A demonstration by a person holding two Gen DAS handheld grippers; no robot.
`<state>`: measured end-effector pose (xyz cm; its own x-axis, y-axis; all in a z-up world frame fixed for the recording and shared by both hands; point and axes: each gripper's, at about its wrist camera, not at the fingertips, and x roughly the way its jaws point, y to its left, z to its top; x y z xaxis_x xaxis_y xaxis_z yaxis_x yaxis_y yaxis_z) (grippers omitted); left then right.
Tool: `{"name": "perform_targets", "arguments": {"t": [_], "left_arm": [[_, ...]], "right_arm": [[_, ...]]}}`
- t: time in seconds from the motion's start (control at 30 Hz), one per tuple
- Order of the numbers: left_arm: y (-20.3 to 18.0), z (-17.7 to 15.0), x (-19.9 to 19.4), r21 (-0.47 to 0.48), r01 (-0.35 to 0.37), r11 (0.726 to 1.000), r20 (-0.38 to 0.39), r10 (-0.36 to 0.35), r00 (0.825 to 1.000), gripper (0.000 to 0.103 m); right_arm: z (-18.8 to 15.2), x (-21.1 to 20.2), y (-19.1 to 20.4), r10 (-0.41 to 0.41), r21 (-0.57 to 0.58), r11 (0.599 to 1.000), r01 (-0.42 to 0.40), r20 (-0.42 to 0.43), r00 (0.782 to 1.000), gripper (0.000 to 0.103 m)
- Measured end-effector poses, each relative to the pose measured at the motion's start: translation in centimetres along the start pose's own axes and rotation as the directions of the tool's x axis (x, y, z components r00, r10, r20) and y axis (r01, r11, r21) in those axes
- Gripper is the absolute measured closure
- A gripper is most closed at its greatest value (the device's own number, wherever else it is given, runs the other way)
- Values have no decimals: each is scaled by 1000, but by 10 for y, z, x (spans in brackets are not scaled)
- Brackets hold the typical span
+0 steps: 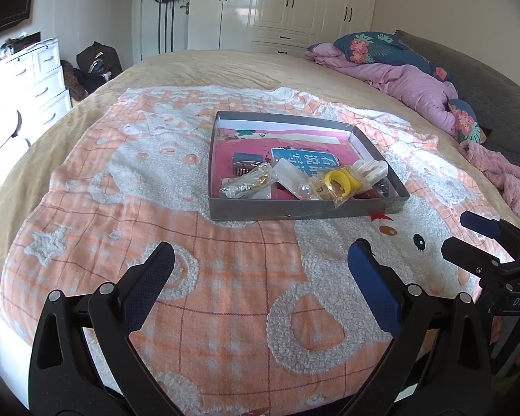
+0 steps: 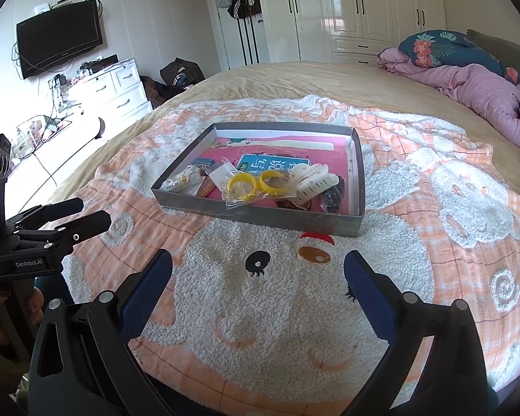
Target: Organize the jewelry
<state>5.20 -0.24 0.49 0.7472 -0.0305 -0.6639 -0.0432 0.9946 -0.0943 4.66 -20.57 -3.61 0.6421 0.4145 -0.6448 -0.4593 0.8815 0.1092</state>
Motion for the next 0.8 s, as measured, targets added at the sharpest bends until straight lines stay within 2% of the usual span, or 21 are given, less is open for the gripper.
{"name": "perform_targets", "arguments": {"t": [0.8], "left_arm": [[2,2,-3,-9,4,1000,0,-4,1000,9]], "right_arm": [[1,-1,1,4,5,1000,-4,-6,1000,4]]}}
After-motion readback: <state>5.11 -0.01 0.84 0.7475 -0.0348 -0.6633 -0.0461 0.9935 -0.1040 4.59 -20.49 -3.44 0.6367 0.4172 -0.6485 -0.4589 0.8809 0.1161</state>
